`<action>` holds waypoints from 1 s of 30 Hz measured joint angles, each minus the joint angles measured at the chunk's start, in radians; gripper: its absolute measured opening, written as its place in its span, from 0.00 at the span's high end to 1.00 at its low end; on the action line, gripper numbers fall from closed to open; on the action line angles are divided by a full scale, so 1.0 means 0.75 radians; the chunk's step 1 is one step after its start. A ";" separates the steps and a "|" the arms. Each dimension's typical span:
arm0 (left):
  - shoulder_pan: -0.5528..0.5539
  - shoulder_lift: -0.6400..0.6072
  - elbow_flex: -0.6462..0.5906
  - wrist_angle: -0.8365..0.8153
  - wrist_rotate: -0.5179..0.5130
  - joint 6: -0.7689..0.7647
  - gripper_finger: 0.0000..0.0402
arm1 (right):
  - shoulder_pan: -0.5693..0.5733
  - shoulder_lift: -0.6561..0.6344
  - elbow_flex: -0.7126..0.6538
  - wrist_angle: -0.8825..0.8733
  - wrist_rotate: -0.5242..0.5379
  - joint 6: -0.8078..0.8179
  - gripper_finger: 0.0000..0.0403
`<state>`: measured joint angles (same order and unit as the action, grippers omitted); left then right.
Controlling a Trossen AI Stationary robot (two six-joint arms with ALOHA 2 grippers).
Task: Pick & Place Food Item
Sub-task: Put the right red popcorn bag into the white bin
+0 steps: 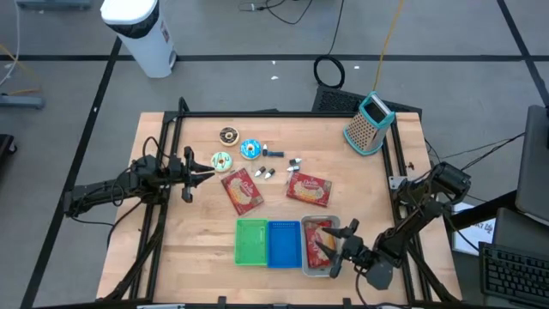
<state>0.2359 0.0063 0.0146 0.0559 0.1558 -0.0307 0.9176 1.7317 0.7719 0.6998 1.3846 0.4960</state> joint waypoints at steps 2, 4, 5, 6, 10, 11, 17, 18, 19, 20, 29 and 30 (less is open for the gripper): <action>0.000 0.000 0.000 0.000 0.000 0.000 0.82 | -0.028 0.000 0.000 -0.001 0.001 -0.054 0.49; 0.000 0.000 0.000 0.000 0.000 0.000 0.82 | -0.058 0.000 0.000 -0.001 0.002 -0.131 0.49; 0.000 0.000 0.000 0.000 0.000 0.000 0.82 | -0.075 0.000 0.000 -0.001 0.002 -0.185 0.49; 0.000 0.000 0.000 0.000 0.000 0.000 0.82 | -0.090 0.000 0.000 -0.001 0.002 -0.243 0.50; 0.000 0.000 0.000 0.000 0.000 0.000 0.82 | -0.169 -0.003 0.000 -0.003 0.002 -0.531 0.50; 0.000 0.000 0.000 0.000 0.000 -0.001 0.82 | -0.190 -0.009 0.000 -0.005 0.002 -0.597 0.50; 0.000 0.000 0.000 0.000 0.000 0.000 0.82 | -0.319 -0.101 -0.017 -0.001 0.000 -0.970 0.50; 0.000 0.000 0.000 0.000 0.000 0.000 0.82 | -0.342 -0.132 -0.030 0.002 -0.002 -1.011 0.50; 0.000 0.000 0.000 0.000 0.000 0.000 0.82 | -0.364 -0.166 -0.051 0.002 -0.003 -1.033 0.50; 0.000 0.000 0.000 0.000 0.000 -0.001 0.82 | -0.387 -0.204 -0.077 -0.001 -0.013 -1.041 0.50; 0.000 0.000 0.000 0.000 0.000 0.000 0.82 | -0.618 -0.577 -0.415 0.000 -0.431 -0.774 0.51; 0.000 0.000 0.000 0.000 0.000 0.000 0.82 | -0.643 -0.615 -0.448 0.009 -0.459 -0.758 0.51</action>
<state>0.2359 0.0063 0.0143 0.0559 0.1558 -0.0307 0.4354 1.2706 0.4359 0.7069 1.0402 -0.0724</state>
